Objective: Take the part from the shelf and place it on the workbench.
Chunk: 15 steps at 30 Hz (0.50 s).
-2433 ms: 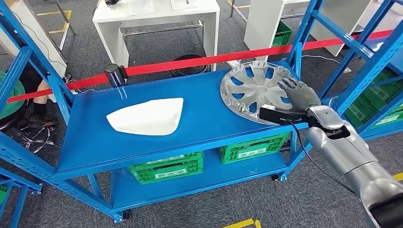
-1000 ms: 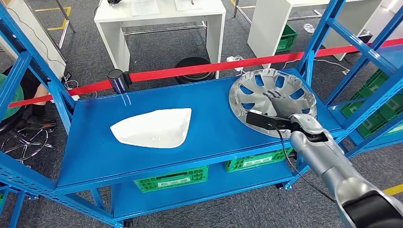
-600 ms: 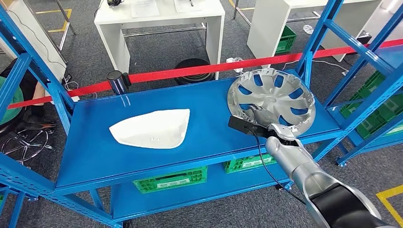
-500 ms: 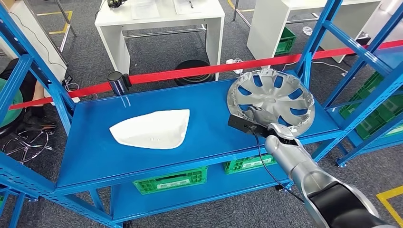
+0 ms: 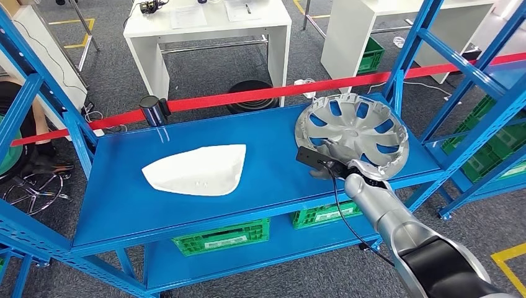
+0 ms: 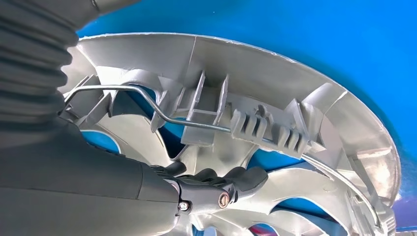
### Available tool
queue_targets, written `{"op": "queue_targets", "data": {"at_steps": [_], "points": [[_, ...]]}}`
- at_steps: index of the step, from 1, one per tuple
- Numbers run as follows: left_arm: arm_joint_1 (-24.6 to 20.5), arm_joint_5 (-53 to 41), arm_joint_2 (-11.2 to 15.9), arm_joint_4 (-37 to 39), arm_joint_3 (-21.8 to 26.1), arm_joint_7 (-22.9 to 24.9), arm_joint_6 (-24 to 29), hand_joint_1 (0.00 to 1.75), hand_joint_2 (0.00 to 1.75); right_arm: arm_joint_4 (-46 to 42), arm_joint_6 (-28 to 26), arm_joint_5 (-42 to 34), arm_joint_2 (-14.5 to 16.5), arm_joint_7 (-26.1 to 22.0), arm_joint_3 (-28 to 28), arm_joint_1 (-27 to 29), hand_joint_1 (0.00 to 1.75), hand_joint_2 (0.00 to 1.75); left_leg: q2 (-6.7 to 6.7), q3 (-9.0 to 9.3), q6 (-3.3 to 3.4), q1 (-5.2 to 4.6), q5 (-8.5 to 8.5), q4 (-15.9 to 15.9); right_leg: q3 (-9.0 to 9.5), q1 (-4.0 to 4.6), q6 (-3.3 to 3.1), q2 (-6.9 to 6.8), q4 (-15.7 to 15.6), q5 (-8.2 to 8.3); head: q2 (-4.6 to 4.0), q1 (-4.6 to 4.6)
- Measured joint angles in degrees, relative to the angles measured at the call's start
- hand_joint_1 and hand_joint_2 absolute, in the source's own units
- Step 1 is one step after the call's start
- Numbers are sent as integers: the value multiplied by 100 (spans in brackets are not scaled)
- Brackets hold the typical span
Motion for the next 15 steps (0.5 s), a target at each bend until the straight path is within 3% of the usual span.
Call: {"op": "queue_targets", "data": {"at_steps": [1, 5, 15], "points": [[-1, -9, 0, -1, 1, 4, 0, 0, 0, 0, 1, -17, -1, -8, -9, 3, 2, 175, 0, 0, 0, 0, 0, 0, 1, 0, 0, 0, 0, 0, 0, 0], [-2, -17, 0, -1, 10, 25, 0, 0, 0, -2, 9, -113, -1, -36, -77, 15, 175, 175, 2, 4, 1, 0, -2, 0, 4, 0, 0, 3, -1, -1, 0, 1], [-2, -25, 2, -2, 62, 29, 0, 0, 0, -10, 86, -221, 3, -117, -144, 12, 175, 175, 2, 18, 5, -1, -8, 0, 22, 0, 1, 2, -3, -4, 0, 0]]}}
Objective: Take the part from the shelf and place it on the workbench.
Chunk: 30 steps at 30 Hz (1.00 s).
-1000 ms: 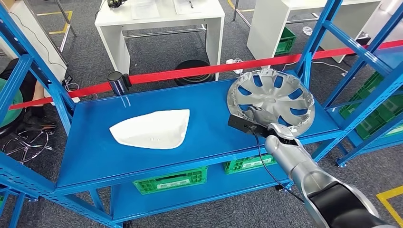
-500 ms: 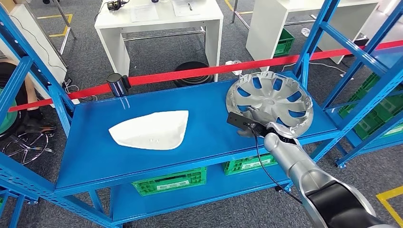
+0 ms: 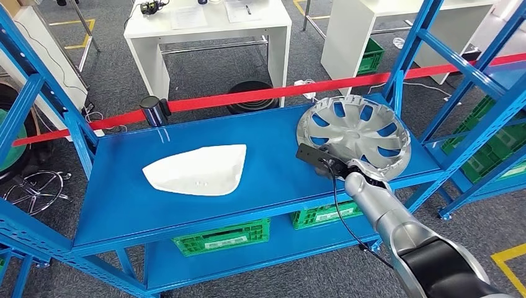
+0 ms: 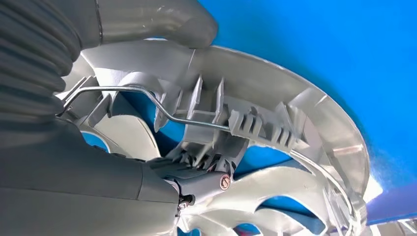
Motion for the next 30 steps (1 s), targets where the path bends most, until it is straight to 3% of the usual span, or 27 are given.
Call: {"op": "queue_targets", "data": {"at_steps": [19, 24, 30], "points": [[10, -74, 0, -1, 26, 32, 25, 0, 0, -256, 1, -115, 56, -103, -75, 121, 175, 175, -1, 9, -7, 0, -9, 0, 11, 0, -2, 1, -1, -7, 0, 1], [21, -85, 0, -1, 77, -2, 25, 0, 0, -848, 46, -221, 57, -117, -68, 382, 175, 175, -2, 6, -12, 0, -12, 0, 7, 2, -2, 5, -1, -7, 0, 1], [41, -112, -2, -1, 142, -37, 28, 0, 0, -2154, -165, -203, 97, 43, 172, 903, 175, 175, -5, -29, -18, -2, -8, -6, -23, 3, -6, 3, 3, -5, 0, 0]]}}
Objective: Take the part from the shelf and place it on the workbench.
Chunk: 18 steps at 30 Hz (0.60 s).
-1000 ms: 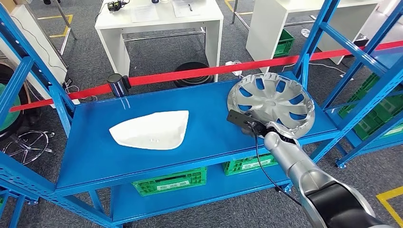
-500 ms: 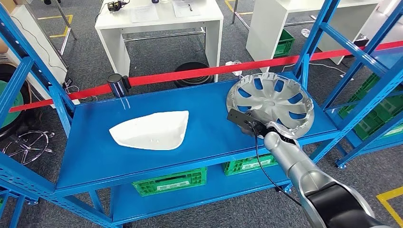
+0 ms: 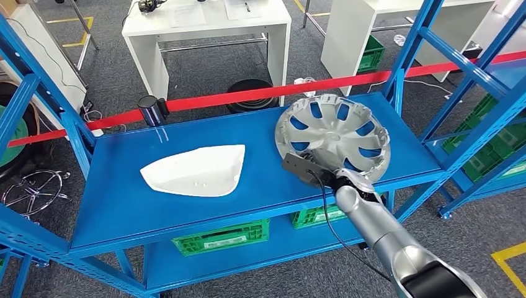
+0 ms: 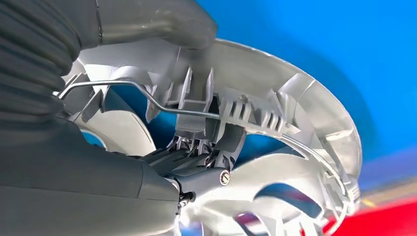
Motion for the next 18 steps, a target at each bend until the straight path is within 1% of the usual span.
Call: {"op": "queue_targets", "data": {"at_steps": [4, 10, 18], "points": [[5, -1, -7, 0, 51, -16, 22, 0, 0, -753, -263, 176, 104, 42, 252, 153, 175, 175, -4, -24, -6, 0, 5, -1, -26, -1, -1, -4, 5, 0, 0, 1], [8, 22, -9, 0, 163, -71, 88, 0, 0, -1632, -540, 413, 203, 71, 694, 176, 175, 175, -11, -41, -7, 0, 5, -4, -43, -1, -12, -6, 5, -7, 0, 0], [14, 26, -10, 0, 280, -44, 124, 0, 0, -2333, -1027, 812, 236, 163, 1115, 248, 175, 175, -16, -55, -8, 0, 4, -5, -55, -1, -15, -12, 5, -10, 0, 0]]}}
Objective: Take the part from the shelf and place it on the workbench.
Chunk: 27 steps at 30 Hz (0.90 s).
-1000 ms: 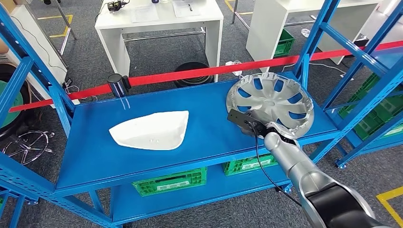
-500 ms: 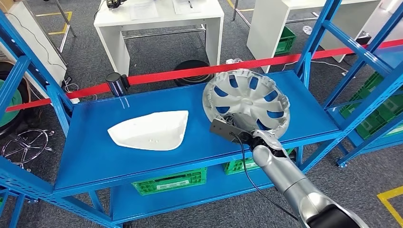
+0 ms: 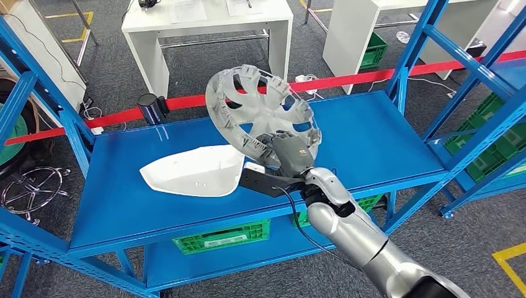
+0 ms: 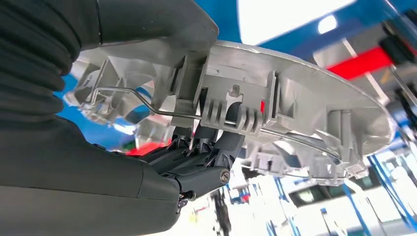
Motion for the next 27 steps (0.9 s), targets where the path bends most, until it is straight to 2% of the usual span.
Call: {"op": "queue_targets", "data": {"at_steps": [6, 21, 25, 27], "points": [[11, 0, -7, 0, 61, 28, 42, 0, 0, -280, -474, 384, 1, 48, 185, 27, 175, 175, 0, 0, 0, 0, 0, 0, 0, 0, 0, 0, 0, 0, 0, 0], [13, -41, -55, 0, 194, 31, 62, 0, 0, -680, -883, 1109, 86, 193, 682, -107, 175, 175, 0, -2, 0, 0, 0, 0, -1, 0, 0, -1, 0, 0, 0, 0], [12, -117, -58, 0, 201, 13, 62, 0, 175, -834, -1020, 1098, 92, 96, 844, -299, 175, 175, 0, -2, 0, 0, 0, 0, -2, 0, 0, 0, 0, 0, 0, 0], [11, -155, -60, 0, 201, -4, 62, 0, 175, -930, -1143, 1069, 92, 38, 915, -399, 175, 175, 0, -2, 0, 0, 0, 0, -2, 0, 0, 0, 0, 0, 0, 0]]}}
